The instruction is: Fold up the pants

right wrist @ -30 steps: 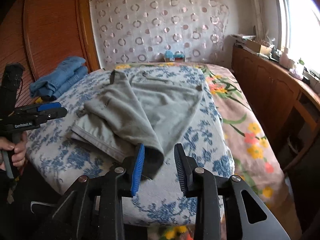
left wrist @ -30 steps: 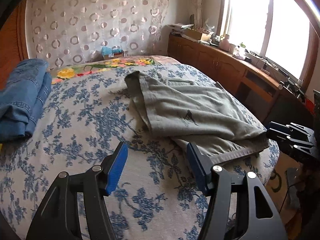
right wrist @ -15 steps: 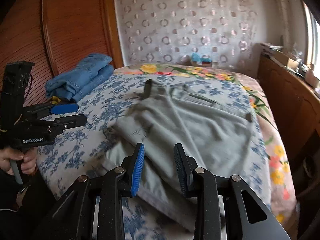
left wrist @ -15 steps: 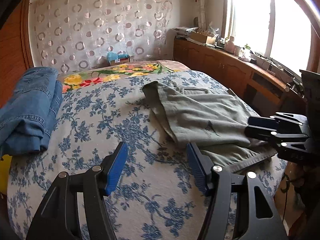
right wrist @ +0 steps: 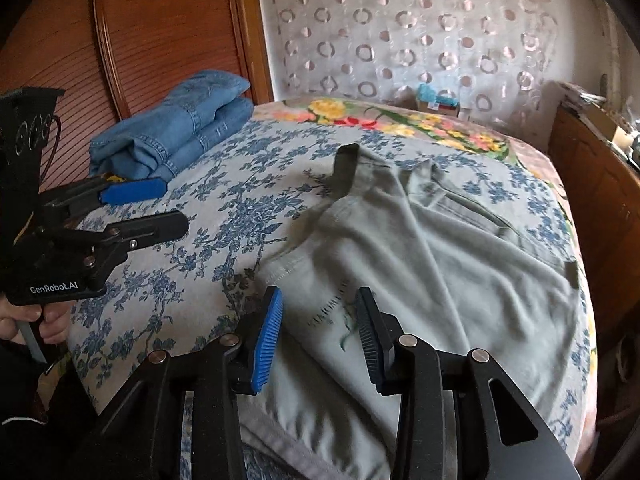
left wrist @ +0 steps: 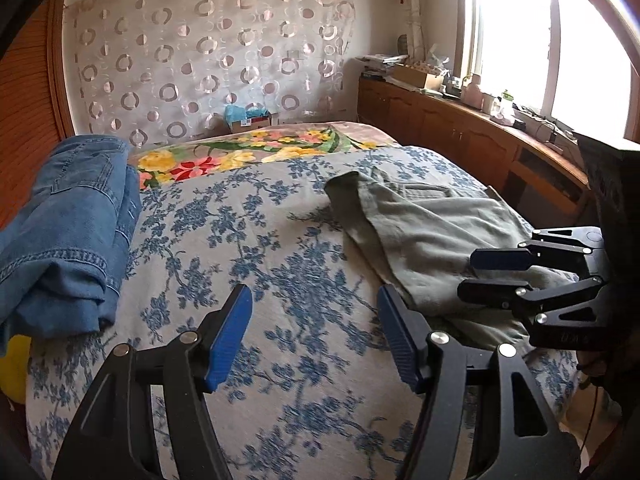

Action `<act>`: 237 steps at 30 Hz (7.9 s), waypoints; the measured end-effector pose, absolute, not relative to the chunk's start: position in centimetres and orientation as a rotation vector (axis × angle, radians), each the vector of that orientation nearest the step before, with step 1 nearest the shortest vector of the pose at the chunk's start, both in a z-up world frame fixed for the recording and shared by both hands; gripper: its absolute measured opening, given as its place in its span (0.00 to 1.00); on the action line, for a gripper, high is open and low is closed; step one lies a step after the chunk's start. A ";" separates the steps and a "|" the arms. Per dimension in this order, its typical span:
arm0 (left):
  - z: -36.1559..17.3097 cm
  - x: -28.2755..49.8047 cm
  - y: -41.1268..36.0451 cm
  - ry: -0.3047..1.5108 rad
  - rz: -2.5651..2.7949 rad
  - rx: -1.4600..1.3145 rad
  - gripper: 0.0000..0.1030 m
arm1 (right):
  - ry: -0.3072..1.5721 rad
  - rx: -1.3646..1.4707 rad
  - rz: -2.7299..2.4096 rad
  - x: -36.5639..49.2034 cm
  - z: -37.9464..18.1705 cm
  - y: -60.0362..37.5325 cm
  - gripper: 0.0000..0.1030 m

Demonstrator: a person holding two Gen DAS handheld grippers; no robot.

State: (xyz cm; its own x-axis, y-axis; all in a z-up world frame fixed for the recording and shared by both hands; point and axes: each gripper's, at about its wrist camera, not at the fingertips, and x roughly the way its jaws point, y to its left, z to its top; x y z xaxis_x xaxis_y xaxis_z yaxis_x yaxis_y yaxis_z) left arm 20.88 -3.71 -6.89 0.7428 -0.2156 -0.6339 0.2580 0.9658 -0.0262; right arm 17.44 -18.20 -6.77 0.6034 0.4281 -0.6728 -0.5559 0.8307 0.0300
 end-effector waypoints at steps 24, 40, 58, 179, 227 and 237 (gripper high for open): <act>-7.7 22.2 -2.8 0.702 -0.272 0.038 0.75 | 0.762 -0.279 0.612 20.6 -7.3 -15.6 0.09; -6.4 27.7 -10.2 0.721 -0.376 0.150 0.75 | 0.708 -0.127 0.512 25.7 -5.0 -25.2 0.09; -9.8 32.0 -14.6 0.811 -0.442 0.189 0.75 | 0.742 -0.071 0.390 29.3 -7.3 -27.8 0.22; -10.9 15.7 -13.1 0.903 -0.451 -0.008 0.21 | 0.713 0.094 0.223 7.9 -10.1 -28.1 0.35; 8.4 9.4 -7.4 0.446 -0.491 -0.066 0.06 | 0.357 0.073 0.565 2.4 4.8 -26.1 0.09; 7.9 14.4 -4.3 0.458 -0.417 -0.080 0.06 | 0.338 0.033 0.606 6.1 5.9 -24.3 0.09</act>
